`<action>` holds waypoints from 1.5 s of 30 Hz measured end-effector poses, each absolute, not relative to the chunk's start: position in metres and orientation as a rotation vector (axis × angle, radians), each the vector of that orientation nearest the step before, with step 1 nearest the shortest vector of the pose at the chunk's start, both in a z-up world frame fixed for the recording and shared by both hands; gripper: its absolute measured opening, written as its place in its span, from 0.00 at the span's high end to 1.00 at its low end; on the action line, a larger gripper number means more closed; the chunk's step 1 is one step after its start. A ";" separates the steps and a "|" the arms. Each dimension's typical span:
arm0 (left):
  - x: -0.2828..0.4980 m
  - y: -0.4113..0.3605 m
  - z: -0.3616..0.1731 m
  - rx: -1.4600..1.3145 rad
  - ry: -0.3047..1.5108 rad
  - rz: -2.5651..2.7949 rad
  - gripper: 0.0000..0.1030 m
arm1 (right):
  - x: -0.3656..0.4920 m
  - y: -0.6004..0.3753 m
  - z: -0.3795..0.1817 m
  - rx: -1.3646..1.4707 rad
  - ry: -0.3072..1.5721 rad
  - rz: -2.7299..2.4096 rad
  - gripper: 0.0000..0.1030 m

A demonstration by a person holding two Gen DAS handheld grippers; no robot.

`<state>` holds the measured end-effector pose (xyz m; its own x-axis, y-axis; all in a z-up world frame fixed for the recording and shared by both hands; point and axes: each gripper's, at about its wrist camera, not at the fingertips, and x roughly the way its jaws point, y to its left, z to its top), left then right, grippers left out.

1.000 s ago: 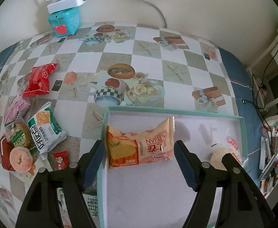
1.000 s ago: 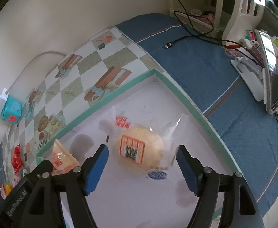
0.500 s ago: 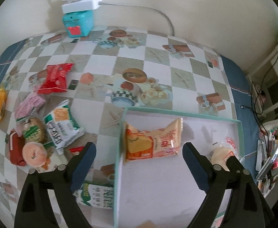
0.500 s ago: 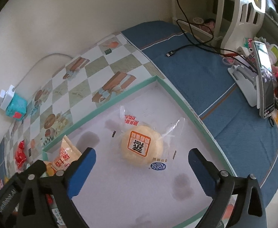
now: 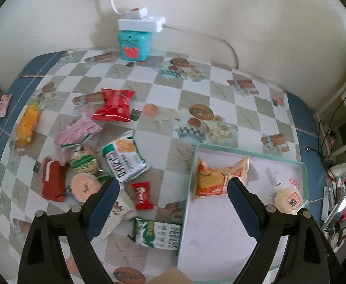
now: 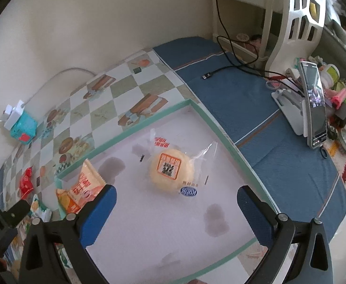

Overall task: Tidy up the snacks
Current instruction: 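Move both tools back toward the snack pile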

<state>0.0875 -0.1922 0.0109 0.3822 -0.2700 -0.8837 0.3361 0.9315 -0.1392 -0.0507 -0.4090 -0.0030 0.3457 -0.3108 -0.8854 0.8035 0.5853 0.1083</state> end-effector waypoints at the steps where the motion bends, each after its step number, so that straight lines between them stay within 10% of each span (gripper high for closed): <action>1: 0.086 -0.187 0.013 0.057 1.108 -0.385 0.10 | -0.051 -0.406 -0.002 0.601 0.960 -0.775 0.00; 45: 0.108 0.044 0.021 -0.126 1.094 0.058 0.09 | 0.005 -0.211 0.013 0.436 0.964 -0.376 0.00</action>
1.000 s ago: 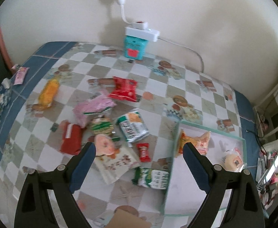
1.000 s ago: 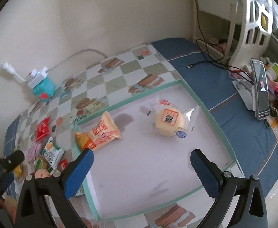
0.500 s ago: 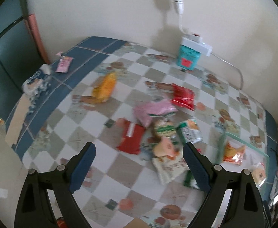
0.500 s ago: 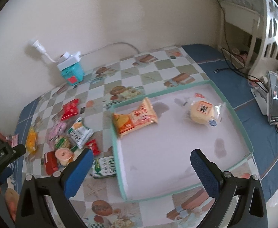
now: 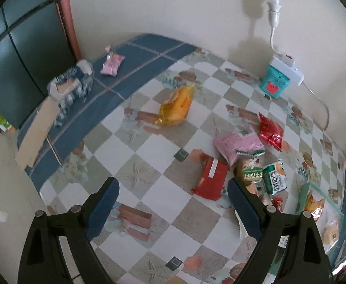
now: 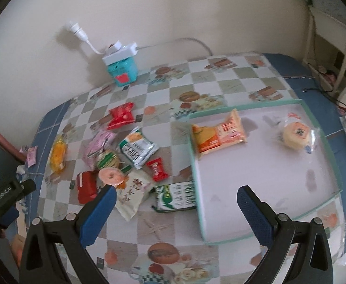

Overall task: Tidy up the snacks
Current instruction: 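Move both tools back toward the snack pile, then grasp the pink cup jelly with the left tool while the right tool grasps the green biscuit pack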

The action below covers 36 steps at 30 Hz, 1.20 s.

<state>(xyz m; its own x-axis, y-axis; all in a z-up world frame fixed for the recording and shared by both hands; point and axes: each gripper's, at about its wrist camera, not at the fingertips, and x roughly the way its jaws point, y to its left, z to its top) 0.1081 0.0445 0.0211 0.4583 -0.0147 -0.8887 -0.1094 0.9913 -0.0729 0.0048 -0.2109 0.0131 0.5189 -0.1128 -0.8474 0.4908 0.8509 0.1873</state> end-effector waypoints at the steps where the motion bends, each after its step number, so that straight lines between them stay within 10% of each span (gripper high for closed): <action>1: 0.110 0.044 0.017 -0.135 1.115 0.043 0.09 | 0.008 -0.209 0.010 0.437 0.976 -0.372 0.00; 32: 0.149 -0.061 -0.082 -0.185 1.399 -0.160 0.10 | 0.048 -0.237 -0.058 0.465 1.144 -0.373 0.01; 36: 0.153 -0.065 -0.088 -0.204 1.406 -0.164 0.21 | 0.050 -0.237 -0.060 0.455 1.147 -0.372 0.02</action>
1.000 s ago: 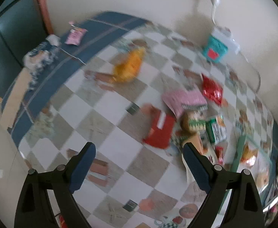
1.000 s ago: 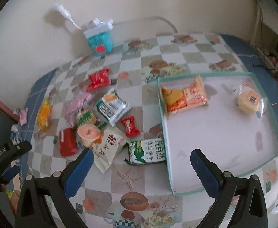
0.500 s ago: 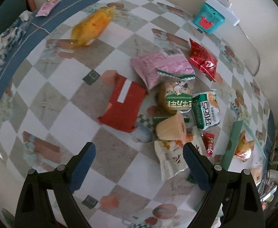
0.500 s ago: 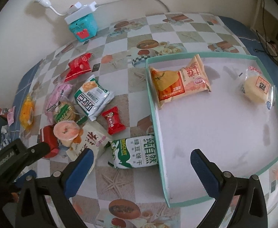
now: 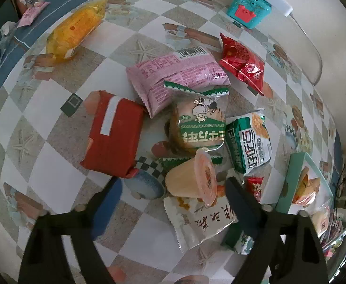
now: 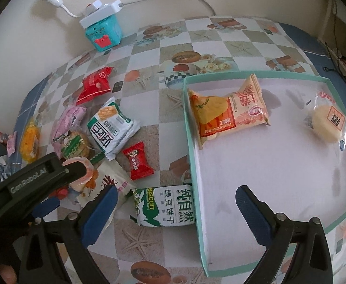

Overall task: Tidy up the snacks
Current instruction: 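Grasp the pink cup jelly with the left tool while the right tool grasps the green biscuit pack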

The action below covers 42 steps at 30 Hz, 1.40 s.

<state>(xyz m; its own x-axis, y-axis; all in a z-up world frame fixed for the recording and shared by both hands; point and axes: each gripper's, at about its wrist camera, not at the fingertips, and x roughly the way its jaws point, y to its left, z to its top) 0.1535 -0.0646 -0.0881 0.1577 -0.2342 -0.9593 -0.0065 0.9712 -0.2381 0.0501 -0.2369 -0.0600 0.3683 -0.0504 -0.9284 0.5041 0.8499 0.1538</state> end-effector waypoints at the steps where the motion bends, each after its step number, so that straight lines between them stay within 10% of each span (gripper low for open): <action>1: 0.154 -0.066 -0.089 -0.204 1.406 -0.168 0.28 | 0.050 -0.237 -0.061 0.457 1.148 -0.370 0.02; 7: 0.156 -0.076 -0.090 -0.209 1.402 -0.216 0.56 | 0.051 -0.236 -0.064 0.464 1.155 -0.361 0.05; 20: 0.151 -0.071 -0.093 -0.094 1.479 -0.114 0.59 | 0.050 -0.229 -0.052 0.453 1.139 -0.285 0.28; 42: 0.141 -0.023 -0.086 -0.132 1.505 -0.063 0.60 | 0.057 -0.212 -0.062 0.388 1.195 -0.229 0.30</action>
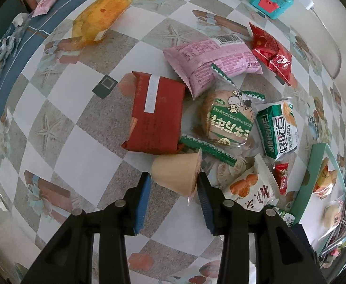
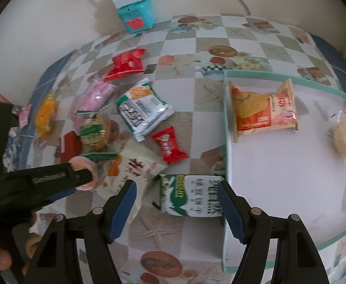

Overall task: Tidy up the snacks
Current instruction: 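Grasp the pink cup jelly with the left tool while the right tool grasps the green biscuit pack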

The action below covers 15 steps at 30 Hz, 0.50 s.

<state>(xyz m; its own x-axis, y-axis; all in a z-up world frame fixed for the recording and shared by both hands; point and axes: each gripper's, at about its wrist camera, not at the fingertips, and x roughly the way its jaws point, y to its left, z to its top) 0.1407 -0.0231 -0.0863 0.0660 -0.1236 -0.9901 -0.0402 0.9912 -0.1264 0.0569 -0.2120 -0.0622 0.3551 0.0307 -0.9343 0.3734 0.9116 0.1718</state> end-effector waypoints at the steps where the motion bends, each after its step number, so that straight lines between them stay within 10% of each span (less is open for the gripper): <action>1: 0.141 -0.022 -0.086 -0.133 1.504 -0.063 0.60 | 0.057 -0.213 -0.064 0.400 1.201 -0.227 0.30; 15: 0.141 -0.025 -0.085 -0.141 1.507 -0.053 0.60 | 0.058 -0.202 -0.068 0.466 1.225 -0.126 0.29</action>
<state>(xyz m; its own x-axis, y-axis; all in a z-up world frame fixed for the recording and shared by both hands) 0.1413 -0.0253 -0.0854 0.0649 -0.1223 -0.9904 -0.0525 0.9907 -0.1258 0.0582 -0.2021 -0.0684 0.3450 0.1541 -0.9258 0.3387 0.8995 0.2760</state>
